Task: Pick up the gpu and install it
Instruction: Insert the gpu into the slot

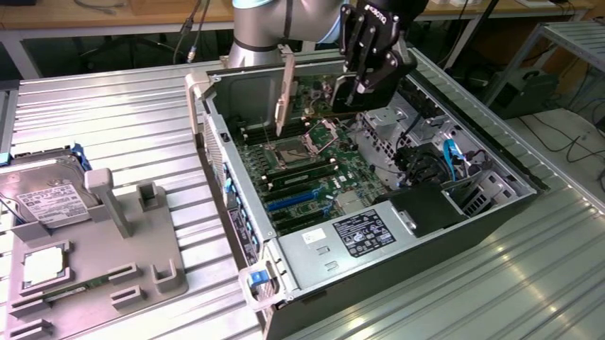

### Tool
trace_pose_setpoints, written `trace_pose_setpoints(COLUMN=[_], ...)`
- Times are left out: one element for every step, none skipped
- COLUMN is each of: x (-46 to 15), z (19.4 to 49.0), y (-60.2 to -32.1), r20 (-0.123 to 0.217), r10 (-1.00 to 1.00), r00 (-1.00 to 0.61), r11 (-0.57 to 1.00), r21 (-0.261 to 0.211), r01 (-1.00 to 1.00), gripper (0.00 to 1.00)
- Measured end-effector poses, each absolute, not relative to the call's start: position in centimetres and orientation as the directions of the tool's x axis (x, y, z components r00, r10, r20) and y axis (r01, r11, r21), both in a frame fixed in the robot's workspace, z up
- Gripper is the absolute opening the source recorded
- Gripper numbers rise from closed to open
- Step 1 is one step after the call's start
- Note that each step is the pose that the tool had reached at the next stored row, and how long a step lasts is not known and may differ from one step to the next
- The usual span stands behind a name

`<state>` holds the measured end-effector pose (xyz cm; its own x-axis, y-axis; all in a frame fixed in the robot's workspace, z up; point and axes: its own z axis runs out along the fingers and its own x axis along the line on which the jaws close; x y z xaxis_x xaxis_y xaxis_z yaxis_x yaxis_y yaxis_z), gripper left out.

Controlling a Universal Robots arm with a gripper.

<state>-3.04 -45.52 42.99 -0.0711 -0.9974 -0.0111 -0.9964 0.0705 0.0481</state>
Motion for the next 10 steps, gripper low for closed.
trace_pose_setpoints(x=[-3.04,-3.04,-3.03,-3.03,-3.03,-3.03,-3.03,-3.03,-3.03,-3.03], z=[43.0,42.99,42.99,42.99,42.99,42.99,42.99,42.98,42.98,42.97], y=[-45.52,-45.52,-45.52,-45.52,-45.52,-45.52,-45.52,-45.52,-45.52,-45.52], r20=[-0.011,-0.011,-0.011,-0.011,-0.011,-0.011,-0.011,-0.011,-0.011,-0.011], r10=[-0.998,-0.998,-0.999,-0.999,-0.999,-1.0,-1.0,-1.0,-1.0,-1.0], r00=[-0.063,-0.055,-0.047,-0.039,-0.032,-0.023,-0.015,-0.008,-0.004,-0.001], r11=[0.063,0.055,0.047,0.039,0.031,0.022,0.014,0.007,0.003,0.001], r21=[0.048,0.048,0.048,0.048,0.048,0.048,0.048,0.048,0.048,0.048], r01=[-0.997,-0.997,-0.998,-0.998,-0.998,-0.999,-0.999,-0.999,-0.999,-0.999], gripper=[0.28,0.28,0.28,0.28,0.28,0.28,0.28,0.28,0.28,0.28])
